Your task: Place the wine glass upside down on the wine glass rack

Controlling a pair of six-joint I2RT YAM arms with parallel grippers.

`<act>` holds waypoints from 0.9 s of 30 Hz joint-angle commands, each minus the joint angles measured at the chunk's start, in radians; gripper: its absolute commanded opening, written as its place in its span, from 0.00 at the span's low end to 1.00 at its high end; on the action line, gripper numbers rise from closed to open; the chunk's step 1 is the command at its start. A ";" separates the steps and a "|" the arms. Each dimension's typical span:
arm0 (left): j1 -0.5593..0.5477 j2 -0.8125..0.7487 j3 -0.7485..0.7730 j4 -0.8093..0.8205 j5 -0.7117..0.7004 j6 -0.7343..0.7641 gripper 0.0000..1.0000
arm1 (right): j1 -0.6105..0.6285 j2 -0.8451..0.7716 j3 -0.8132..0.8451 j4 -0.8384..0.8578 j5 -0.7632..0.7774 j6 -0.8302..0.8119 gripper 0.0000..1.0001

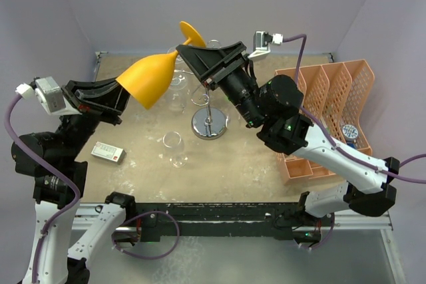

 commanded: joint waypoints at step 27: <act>-0.004 -0.089 0.075 -0.382 -0.249 -0.009 0.50 | -0.001 -0.024 -0.090 0.343 0.091 -0.349 0.00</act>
